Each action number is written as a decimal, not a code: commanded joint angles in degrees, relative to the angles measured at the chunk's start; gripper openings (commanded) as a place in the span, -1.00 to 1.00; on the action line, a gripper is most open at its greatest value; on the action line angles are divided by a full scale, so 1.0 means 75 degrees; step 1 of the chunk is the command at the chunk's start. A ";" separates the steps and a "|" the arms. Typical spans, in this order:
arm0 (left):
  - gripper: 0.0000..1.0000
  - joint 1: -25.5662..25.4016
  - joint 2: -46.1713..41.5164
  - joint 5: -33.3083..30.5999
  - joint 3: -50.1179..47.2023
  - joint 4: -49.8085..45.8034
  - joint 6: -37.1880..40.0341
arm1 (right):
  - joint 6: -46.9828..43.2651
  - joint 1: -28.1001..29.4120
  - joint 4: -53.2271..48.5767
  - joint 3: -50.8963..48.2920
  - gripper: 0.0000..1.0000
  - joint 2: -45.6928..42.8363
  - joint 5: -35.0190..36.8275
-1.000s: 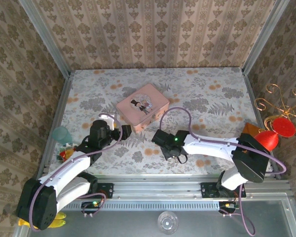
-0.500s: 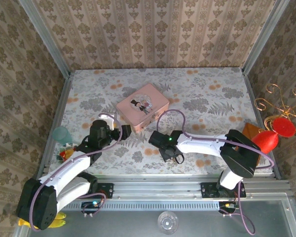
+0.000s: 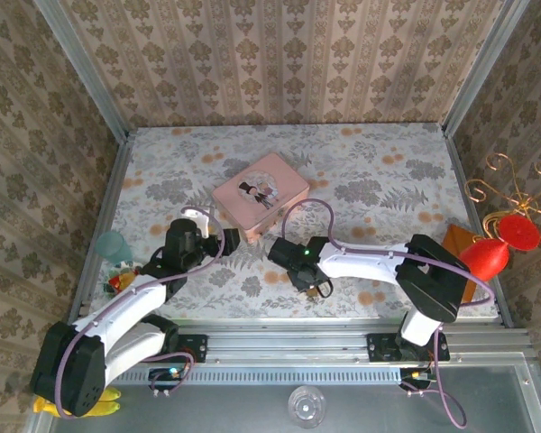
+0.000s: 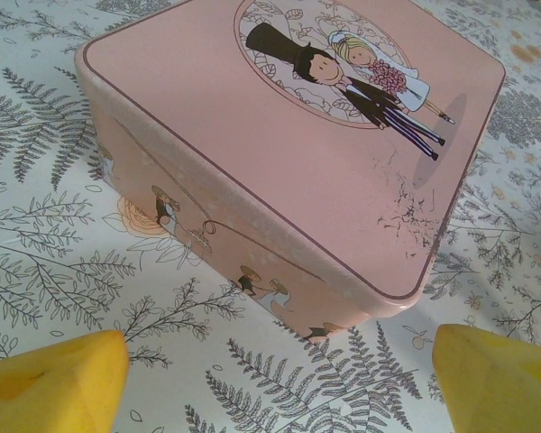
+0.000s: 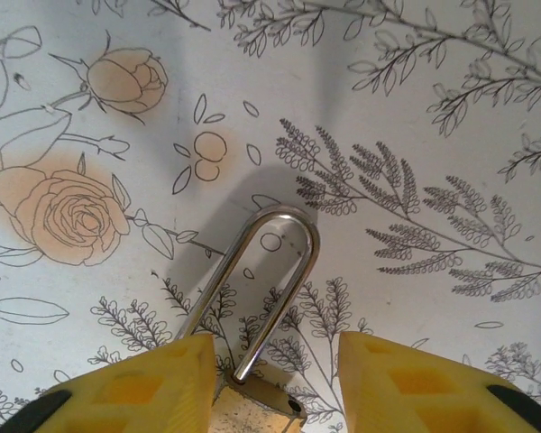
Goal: Unlock a padlock with a key
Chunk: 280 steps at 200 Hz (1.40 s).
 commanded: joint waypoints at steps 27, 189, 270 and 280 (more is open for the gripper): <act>0.76 0.0050 -0.0118 -0.0486 -0.0053 0.0030 0.0383 | -0.0610 0.0033 -0.0500 0.0427 0.00 -0.1004 0.0915; 1.00 0.1053 -0.0124 -0.4256 0.1111 -0.1233 0.0155 | -0.3189 -0.2034 0.4681 -0.1471 1.00 -0.3490 0.3063; 1.00 0.2027 0.0601 -0.4573 0.0604 0.0691 0.1578 | -0.5390 -0.3205 0.7417 -0.3175 1.00 -0.3334 0.3241; 1.00 0.2027 0.0672 -0.4484 0.0466 0.1163 0.1989 | -0.5638 -0.3336 0.8020 -0.3446 1.00 -0.3251 0.3189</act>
